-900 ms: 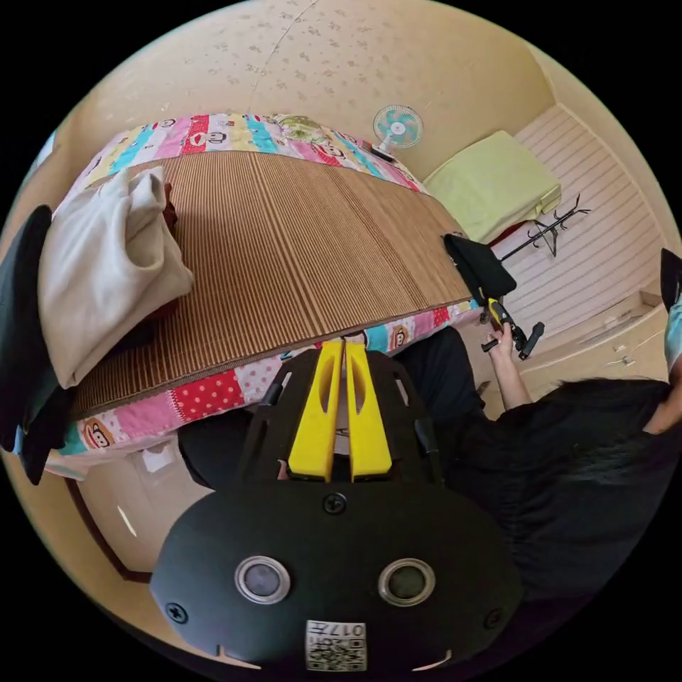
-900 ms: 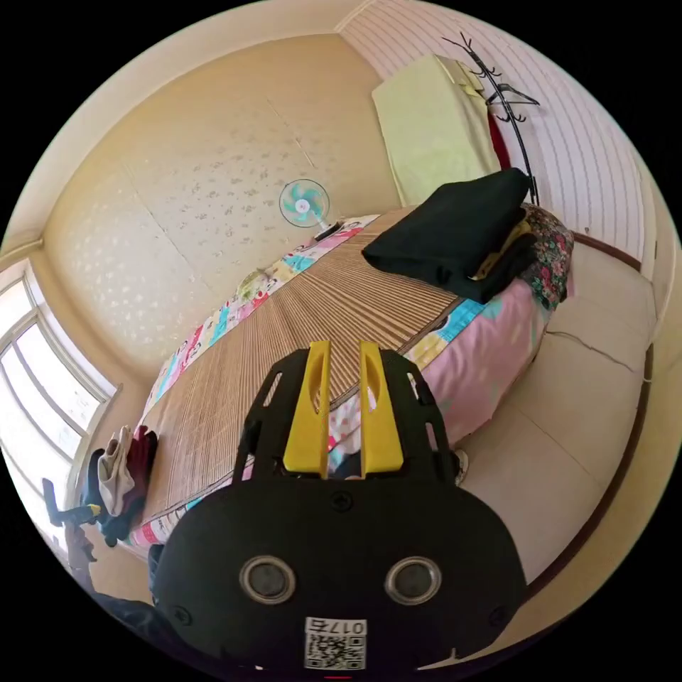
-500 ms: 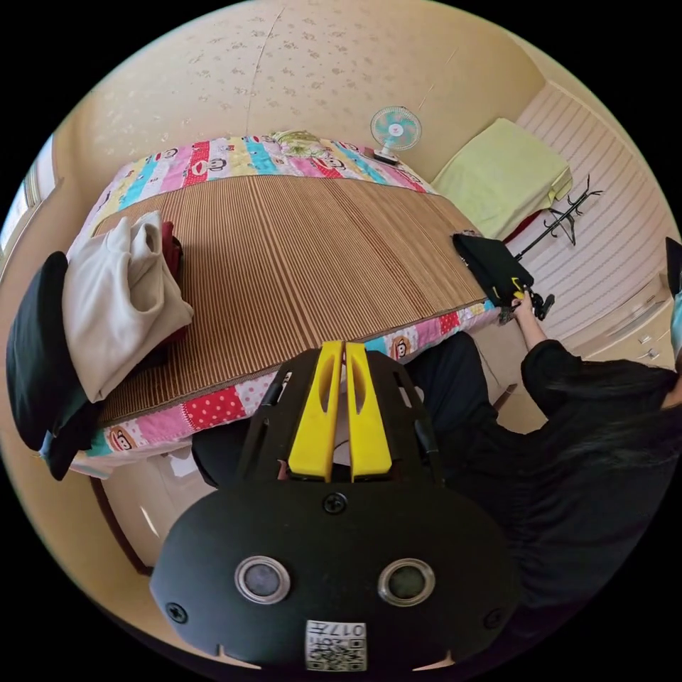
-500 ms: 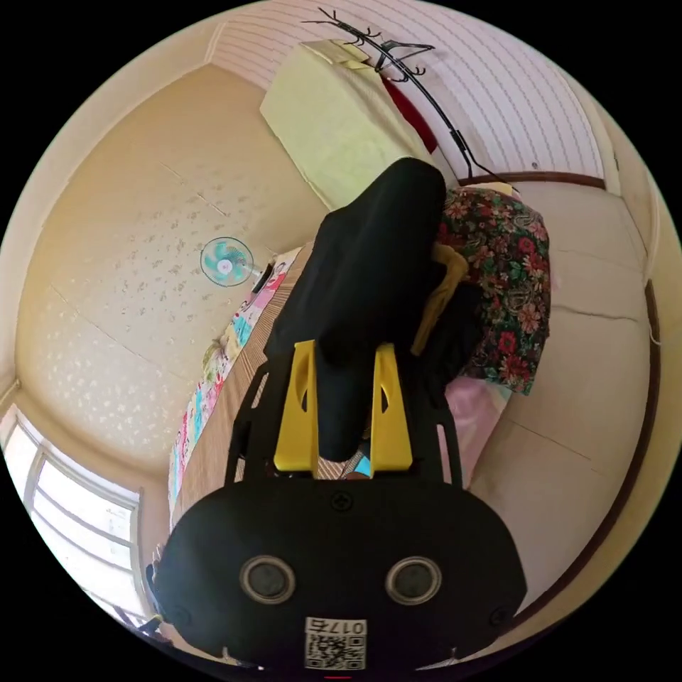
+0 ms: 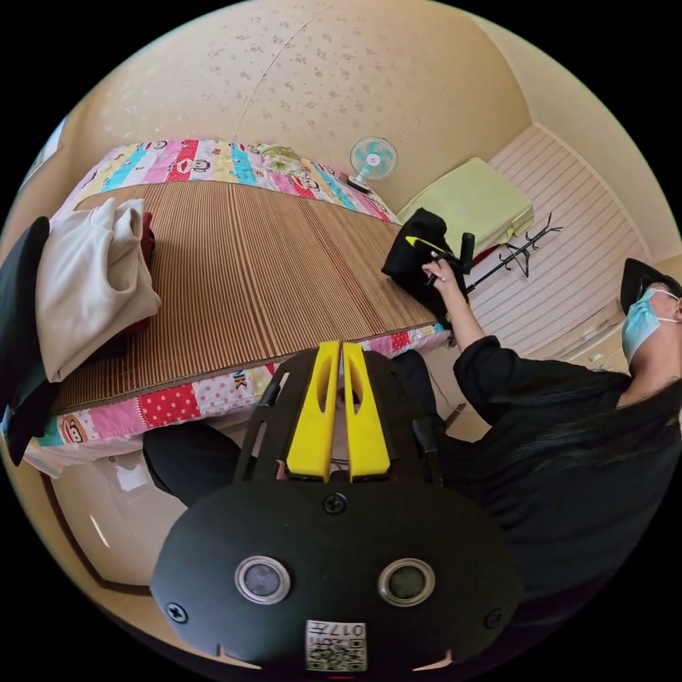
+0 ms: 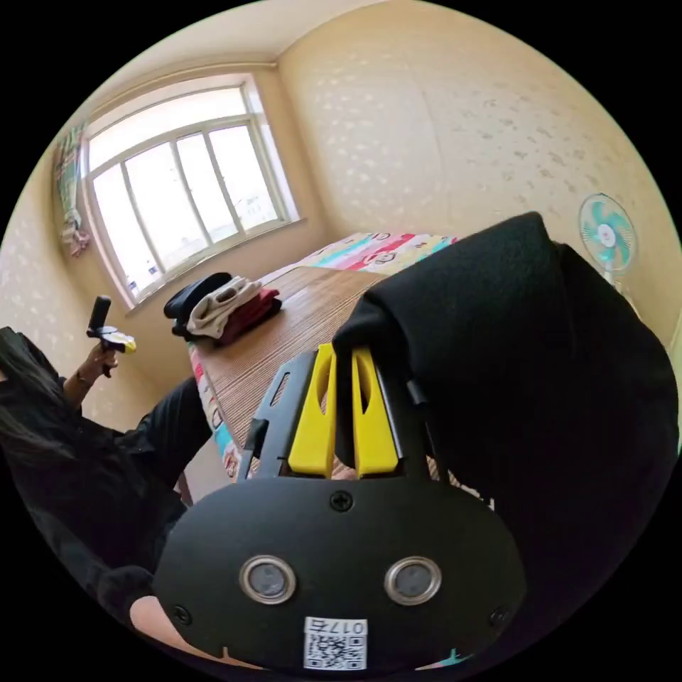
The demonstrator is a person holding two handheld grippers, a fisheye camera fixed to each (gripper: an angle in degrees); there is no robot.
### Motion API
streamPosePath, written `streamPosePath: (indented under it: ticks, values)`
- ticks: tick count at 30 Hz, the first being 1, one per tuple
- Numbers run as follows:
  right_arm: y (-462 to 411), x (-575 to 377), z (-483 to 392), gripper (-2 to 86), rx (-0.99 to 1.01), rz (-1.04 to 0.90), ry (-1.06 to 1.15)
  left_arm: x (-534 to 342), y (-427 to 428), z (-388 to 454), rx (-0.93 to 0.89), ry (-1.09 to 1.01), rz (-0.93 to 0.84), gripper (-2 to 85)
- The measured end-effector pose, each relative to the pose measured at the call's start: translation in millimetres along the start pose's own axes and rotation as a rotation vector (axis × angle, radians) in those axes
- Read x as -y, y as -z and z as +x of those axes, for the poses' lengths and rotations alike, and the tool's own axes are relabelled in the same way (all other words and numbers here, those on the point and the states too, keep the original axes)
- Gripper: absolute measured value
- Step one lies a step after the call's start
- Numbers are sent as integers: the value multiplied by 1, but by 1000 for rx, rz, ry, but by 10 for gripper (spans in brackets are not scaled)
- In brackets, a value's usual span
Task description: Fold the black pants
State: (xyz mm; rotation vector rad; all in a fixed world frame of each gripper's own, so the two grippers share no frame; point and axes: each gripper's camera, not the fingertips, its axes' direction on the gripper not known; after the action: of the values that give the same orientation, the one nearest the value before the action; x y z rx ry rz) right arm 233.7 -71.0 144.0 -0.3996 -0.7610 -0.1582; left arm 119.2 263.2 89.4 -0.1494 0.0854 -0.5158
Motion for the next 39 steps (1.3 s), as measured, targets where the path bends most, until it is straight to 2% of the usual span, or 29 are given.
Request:
streamPosePath:
  ticks: [3, 6, 9, 12, 17, 21, 24, 25, 27, 31, 33, 34, 37, 39]
  values:
    - [-99, -15, -70, 28, 341, -143, 91, -10, 4, -17, -50, 21, 6, -10]
    - [-172, -52, -142, 29, 540, -253, 77, -23, 12, -35, -82, 35, 20, -9]
    - [-201, -91, -213, 32, 594, -286, 74, -32, 13, -51, -94, 51, 16, -7]
    - [-196, -110, -243, 31, 632, -289, -36, -27, -10, -59, -105, 39, -27, 6]
    - [-132, -110, -237, 12, 599, -127, -102, 34, -125, -35, -258, -97, -206, 76]
    - [-53, -116, -175, 9, 423, 88, -286, 93, -221, 11, -315, -209, -278, 85]
    - [7, -123, -166, 10, 313, 268, -316, 142, -313, 60, -230, -285, -356, 104]
    - [23, -127, -169, 12, 266, 321, -326, 158, -347, 76, -149, -304, -375, 116]
    - [37, -135, -173, 18, 207, 350, -364, 178, -393, 97, -36, -322, -380, 134]
    - [30, -157, -176, 60, 78, 269, -516, 202, -478, 108, 189, -280, -408, 142]
    - [21, -165, -171, 82, 13, 231, -589, 196, -511, 96, 259, -260, -480, 127]
    - [14, -168, -162, 93, -4, 212, -629, 187, -511, 92, 323, -275, -414, 102]
    - [-6, -158, -129, 117, -22, 206, -717, 168, -494, 83, 298, -268, -339, 60]
    - [-24, -145, -102, 128, -49, 227, -764, 164, -475, 67, 189, -194, -310, 49]
